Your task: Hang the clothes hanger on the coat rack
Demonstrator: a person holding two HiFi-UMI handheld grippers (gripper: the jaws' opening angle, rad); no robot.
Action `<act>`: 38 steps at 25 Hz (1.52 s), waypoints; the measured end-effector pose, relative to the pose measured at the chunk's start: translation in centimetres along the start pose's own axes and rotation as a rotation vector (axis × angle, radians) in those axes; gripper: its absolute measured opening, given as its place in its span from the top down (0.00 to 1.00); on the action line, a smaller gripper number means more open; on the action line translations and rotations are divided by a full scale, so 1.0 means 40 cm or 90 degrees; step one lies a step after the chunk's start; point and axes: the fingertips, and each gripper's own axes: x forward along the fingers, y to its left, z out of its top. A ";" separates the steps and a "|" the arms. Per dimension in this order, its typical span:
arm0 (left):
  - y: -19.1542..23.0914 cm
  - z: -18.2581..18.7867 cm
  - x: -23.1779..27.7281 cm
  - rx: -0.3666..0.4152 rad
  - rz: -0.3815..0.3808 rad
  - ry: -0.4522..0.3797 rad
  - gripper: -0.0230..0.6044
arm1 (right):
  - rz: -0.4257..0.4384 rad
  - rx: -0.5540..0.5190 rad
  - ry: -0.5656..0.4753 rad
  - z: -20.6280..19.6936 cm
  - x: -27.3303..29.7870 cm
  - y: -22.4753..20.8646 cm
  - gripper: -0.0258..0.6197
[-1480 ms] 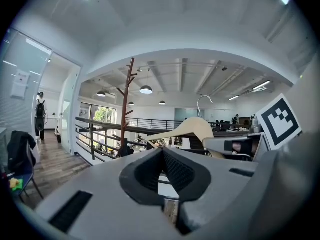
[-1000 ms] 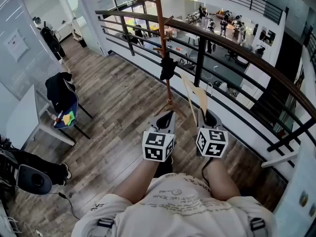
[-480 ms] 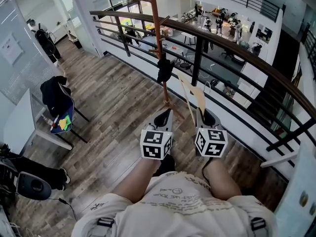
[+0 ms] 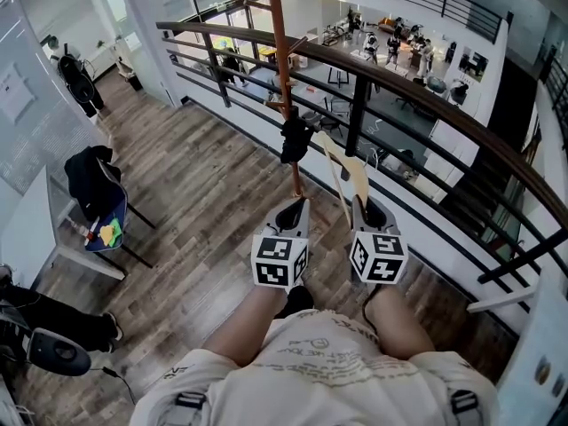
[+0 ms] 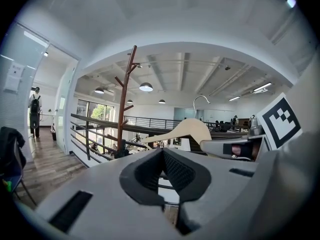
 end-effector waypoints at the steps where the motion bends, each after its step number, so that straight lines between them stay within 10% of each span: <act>1: 0.014 0.009 0.019 -0.001 0.000 -0.001 0.96 | -0.001 -0.001 0.002 0.008 0.023 -0.004 0.88; 38: 0.370 0.241 0.602 -0.017 0.073 -0.006 0.96 | 0.011 -0.028 -0.002 0.270 0.723 -0.241 0.88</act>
